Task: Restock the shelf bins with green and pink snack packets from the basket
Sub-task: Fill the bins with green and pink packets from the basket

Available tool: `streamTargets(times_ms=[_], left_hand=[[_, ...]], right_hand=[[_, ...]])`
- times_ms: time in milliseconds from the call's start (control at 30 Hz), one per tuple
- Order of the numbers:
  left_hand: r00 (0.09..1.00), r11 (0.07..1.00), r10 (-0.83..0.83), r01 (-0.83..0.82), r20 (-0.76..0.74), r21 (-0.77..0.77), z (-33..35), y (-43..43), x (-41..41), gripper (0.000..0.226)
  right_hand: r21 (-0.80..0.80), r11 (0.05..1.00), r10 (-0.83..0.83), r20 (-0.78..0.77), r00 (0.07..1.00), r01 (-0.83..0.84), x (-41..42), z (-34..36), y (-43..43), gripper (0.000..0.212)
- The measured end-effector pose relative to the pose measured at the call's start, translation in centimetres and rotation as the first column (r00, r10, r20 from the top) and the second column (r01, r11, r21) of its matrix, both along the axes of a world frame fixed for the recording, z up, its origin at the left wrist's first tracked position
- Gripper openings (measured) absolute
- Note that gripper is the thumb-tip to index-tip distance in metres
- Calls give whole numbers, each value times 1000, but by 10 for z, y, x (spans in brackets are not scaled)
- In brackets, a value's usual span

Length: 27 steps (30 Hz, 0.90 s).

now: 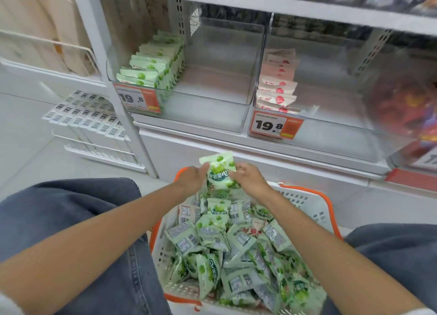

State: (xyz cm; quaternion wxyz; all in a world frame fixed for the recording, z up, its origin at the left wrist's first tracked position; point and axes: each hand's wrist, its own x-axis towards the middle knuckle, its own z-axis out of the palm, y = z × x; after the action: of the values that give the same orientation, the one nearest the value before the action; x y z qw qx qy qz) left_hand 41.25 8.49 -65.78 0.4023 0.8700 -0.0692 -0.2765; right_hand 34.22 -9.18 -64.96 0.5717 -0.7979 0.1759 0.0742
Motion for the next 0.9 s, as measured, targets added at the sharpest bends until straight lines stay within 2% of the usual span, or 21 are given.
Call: streamTargets(times_ms=[67,167,300,467,533,600,733,833,900], left_hand=[[995,993,74,-67,69,-98,19,-4,2,55],[943,988,100,-57,316,-144,53,-8,11,53],[805,985,140,-52,577,-167,98,-2,33,50],[624,989,136,-40,769,-143,163,3,83,47],[588,990,132,-41,798,-134,181,4,116,50],[592,995,104,-56,799,-88,189,6,158,50],[665,949,-198,-54,721,310,181,5,239,44],[697,909,-330,54,636,413,172,3,270,55],[707,872,-379,58,597,486,164,5,287,63]], right_hand=[[96,995,-19,61,998,13,8,33,5,30],[242,970,-25,144,989,-10,23,75,17,33],[235,972,-39,228,973,-16,47,126,28,34],[268,963,-115,345,932,19,95,178,36,33],[244,967,-168,369,914,80,125,191,34,30],[200,961,-252,360,898,189,160,193,27,27],[33,921,-381,283,880,388,235,166,15,29],[-48,893,-419,279,864,448,285,144,13,28],[-79,883,-425,289,858,464,321,127,12,29]])
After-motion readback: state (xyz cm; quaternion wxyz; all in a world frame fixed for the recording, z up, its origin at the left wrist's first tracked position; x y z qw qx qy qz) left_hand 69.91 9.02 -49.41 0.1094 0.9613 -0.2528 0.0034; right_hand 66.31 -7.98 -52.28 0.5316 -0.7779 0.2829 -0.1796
